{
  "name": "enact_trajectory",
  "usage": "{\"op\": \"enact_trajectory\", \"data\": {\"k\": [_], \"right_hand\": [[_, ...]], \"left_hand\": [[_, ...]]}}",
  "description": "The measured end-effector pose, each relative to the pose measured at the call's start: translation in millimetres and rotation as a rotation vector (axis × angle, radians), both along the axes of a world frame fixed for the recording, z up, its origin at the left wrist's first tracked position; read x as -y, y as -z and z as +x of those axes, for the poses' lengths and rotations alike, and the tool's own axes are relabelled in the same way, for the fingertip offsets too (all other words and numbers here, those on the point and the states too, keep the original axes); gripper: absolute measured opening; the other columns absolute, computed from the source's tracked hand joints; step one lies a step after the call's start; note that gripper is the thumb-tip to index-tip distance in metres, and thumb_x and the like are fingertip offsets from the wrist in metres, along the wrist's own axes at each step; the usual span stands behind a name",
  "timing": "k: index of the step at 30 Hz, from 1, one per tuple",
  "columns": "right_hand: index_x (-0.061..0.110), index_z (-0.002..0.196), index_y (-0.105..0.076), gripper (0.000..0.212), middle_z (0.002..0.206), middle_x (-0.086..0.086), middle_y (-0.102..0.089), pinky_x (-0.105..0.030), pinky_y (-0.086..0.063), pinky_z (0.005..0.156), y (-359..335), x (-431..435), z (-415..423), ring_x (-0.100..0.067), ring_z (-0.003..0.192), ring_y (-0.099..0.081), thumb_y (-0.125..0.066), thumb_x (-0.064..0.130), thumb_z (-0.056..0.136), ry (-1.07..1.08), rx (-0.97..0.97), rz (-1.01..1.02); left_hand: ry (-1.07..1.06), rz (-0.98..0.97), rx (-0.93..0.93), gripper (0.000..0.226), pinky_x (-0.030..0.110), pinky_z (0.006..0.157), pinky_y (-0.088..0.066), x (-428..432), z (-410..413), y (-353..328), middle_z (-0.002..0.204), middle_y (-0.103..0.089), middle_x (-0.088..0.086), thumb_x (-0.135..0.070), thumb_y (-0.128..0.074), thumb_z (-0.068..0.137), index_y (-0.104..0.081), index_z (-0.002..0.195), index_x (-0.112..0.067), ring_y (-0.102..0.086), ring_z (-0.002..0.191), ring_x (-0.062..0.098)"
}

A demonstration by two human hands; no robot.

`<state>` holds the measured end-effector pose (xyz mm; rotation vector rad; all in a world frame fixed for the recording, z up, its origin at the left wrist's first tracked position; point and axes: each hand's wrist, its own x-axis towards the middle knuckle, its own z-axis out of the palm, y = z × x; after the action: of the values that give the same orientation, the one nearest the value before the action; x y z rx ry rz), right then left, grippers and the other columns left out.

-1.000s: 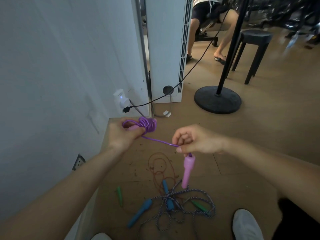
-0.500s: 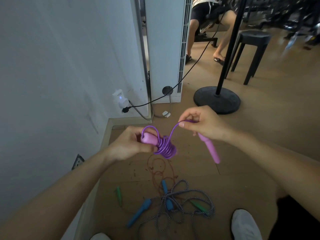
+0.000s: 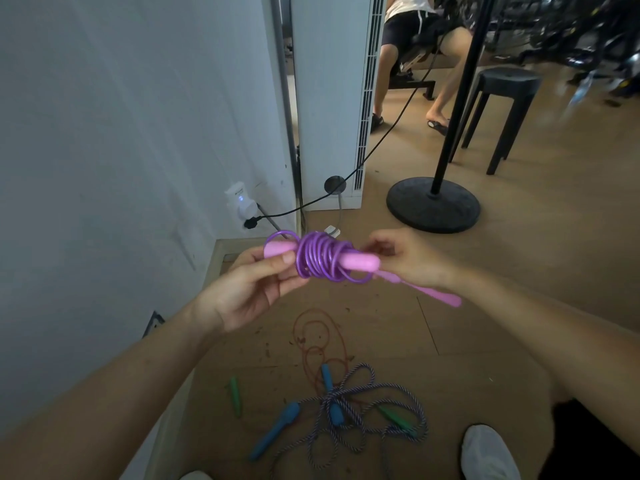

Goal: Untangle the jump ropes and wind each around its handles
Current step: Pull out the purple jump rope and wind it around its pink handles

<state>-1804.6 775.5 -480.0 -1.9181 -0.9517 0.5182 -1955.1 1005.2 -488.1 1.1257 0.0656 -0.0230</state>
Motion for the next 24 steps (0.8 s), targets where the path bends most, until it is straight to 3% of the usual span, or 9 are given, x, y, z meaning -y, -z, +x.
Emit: {"op": "enact_trajectory", "data": {"k": [3, 7, 9, 12, 17, 19, 22, 24], "right_hand": [[0.014, 0.106, -0.063, 0.013, 0.098, -0.018, -0.069, -0.036, -0.057, 0.063, 0, 3, 0, -0.023, 0.073, -0.071, -0.062, 0.018, 0.094, -0.013, -0.142, -0.038], [0.01, 0.103, -0.063, 0.022, 0.096, -0.015, -0.071, -0.03, -0.055, 0.055, 0, 3, -2, -0.024, 0.074, -0.072, -0.059, 0.03, 0.096, -0.032, -0.148, -0.077], [0.01, 0.107, -0.062, 0.022, 0.097, -0.011, -0.071, -0.032, -0.057, 0.058, 0, 3, -4, -0.023, 0.075, -0.072, -0.061, 0.028, 0.094, -0.068, -0.118, -0.107], [0.013, 0.118, -0.06, 0.027, 0.103, -0.01, -0.068, -0.034, -0.059, 0.064, 4, 1, -14, -0.024, 0.078, -0.072, -0.066, 0.014, 0.092, -0.119, -0.153, -0.099], [0.029, 0.149, -0.034, 0.08, 0.123, -0.007, -0.059, -0.041, -0.054, 0.096, 15, -4, -44, -0.021, 0.107, -0.065, -0.068, -0.004, 0.085, -0.168, -0.161, -0.153], [0.036, 0.151, -0.028, 0.087, 0.129, -0.002, -0.055, -0.037, -0.052, 0.099, 17, -4, -56, -0.017, 0.11, -0.066, -0.07, -0.003, 0.085, -0.157, -0.206, -0.095], [0.042, 0.143, -0.04, 0.079, 0.135, -0.001, -0.047, -0.036, -0.057, 0.091, 17, -5, -72, -0.021, 0.096, -0.072, -0.069, -0.003, 0.085, -0.128, -0.204, 0.056], [0.028, 0.128, -0.057, 0.054, 0.133, -0.006, -0.043, -0.044, -0.06, 0.083, 17, -5, -78, -0.026, 0.087, -0.073, -0.069, -0.004, 0.086, -0.119, -0.161, 0.157]], "left_hand": [[-0.108, -0.113, -0.028, 0.059, 0.028, 0.078, -0.06, 2, 1, -2, 0.097, -0.076, 0.01, -0.025, -0.096, 0.057, -0.073, 0.108, -0.006, -0.074, 0.09, 0.018], [-0.238, -0.209, -0.051, 0.011, 0.026, 0.079, -0.062, 15, 1, -8, 0.085, -0.077, 0.005, -0.016, -0.071, 0.079, -0.08, 0.083, -0.013, -0.075, 0.083, 0.012], [-0.301, -0.28, -0.061, 0.019, 0.029, 0.085, -0.06, 20, 2, -11, 0.086, -0.077, 0.006, -0.011, -0.063, 0.082, -0.08, 0.077, -0.01, -0.075, 0.085, 0.013], [-0.39, -0.304, -0.071, 0.015, 0.029, 0.084, -0.06, 23, 4, -13, 0.089, -0.077, 0.007, -0.009, -0.066, 0.079, -0.08, 0.073, -0.009, -0.075, 0.088, 0.014], [-0.511, -0.135, -0.088, 0.014, 0.024, 0.081, -0.058, 25, 9, -4, 0.092, -0.076, 0.004, -0.01, -0.067, 0.089, -0.077, 0.08, -0.014, -0.07, 0.089, 0.013], [-0.524, 0.004, -0.081, 0.02, 0.029, 0.088, -0.054, 29, 6, -5, 0.093, -0.076, 0.003, -0.012, -0.063, 0.095, -0.076, 0.08, -0.018, -0.071, 0.093, 0.014], [-0.465, 0.154, -0.026, 0.039, 0.036, 0.094, -0.054, 36, 1, -7, 0.096, -0.078, 0.006, -0.013, -0.053, 0.1, -0.079, 0.074, -0.023, -0.073, 0.098, 0.017], [-0.403, 0.18, 0.022, 0.045, 0.037, 0.093, -0.056, 41, -2, -11, 0.096, -0.078, 0.012, -0.009, -0.047, 0.102, -0.08, 0.075, -0.021, -0.074, 0.1, 0.023]]}}
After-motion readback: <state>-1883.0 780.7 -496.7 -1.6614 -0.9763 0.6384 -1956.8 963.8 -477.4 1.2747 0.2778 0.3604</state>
